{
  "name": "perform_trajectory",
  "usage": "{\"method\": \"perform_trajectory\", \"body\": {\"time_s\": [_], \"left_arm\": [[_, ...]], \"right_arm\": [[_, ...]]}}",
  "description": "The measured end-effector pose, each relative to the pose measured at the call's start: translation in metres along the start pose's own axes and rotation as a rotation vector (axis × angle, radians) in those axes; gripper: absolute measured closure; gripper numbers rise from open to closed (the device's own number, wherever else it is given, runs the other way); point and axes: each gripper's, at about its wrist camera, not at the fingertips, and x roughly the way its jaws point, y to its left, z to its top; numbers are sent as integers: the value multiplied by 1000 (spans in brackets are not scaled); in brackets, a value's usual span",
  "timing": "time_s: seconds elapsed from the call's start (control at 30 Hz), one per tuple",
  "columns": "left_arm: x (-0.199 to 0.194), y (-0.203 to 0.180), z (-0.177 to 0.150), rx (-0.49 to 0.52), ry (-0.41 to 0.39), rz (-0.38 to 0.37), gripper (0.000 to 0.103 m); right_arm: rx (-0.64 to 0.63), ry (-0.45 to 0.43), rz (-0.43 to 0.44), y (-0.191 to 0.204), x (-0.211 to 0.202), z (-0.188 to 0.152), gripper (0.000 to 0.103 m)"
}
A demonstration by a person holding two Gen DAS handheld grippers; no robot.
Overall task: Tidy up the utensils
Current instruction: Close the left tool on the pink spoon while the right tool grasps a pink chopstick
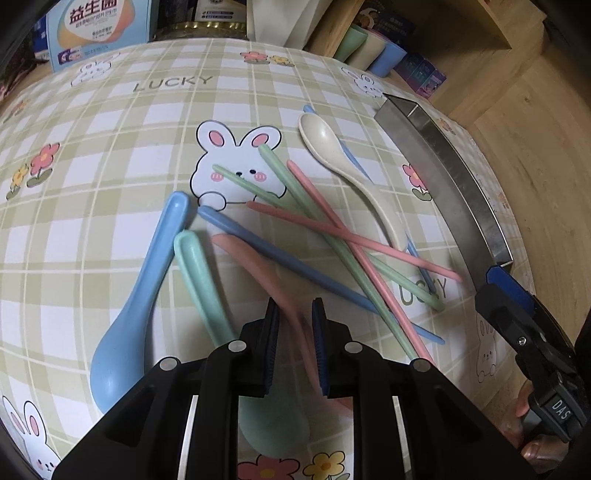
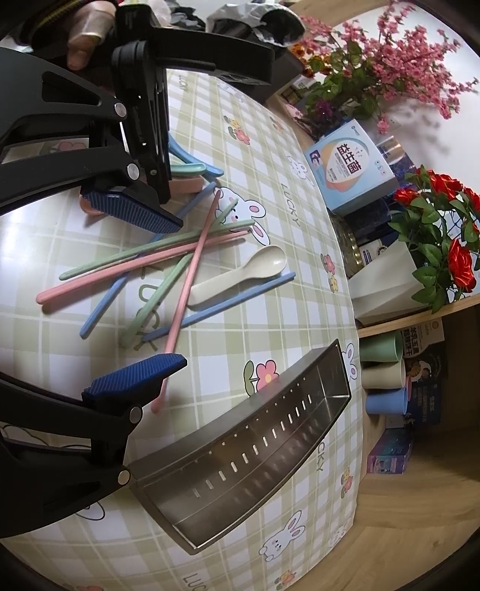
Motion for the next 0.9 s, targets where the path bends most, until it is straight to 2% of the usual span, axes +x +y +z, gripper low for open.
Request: {"method": "perform_trajectory", "body": {"time_s": [0.17,0.33,0.43,0.5,0.6,0.7,0.9], "left_arm": [[-5,1,-6,-15,-34,29,96],[-25,-4,-16,-12,-106,24,97],[-33,-1,-20,-28,-131,13,97],[-34,3,-22,-40,-132,6,97],[-37,7,-29,-52,-132,-3,97],[-38,10,-34,-55,-140,9,97],[-54,16,-35,-60,-209,15,97]], "right_arm": [[16,25,-9,-4,3,-1,39],[5,41,-2,-2,6,-2,51],[-23,58,13,4,10,-5,61],[-35,73,27,7,13,-7,73],[-49,92,53,9,17,-9,85],[-62,113,74,11,20,-9,94],[-182,128,48,19,18,-1,96]]}}
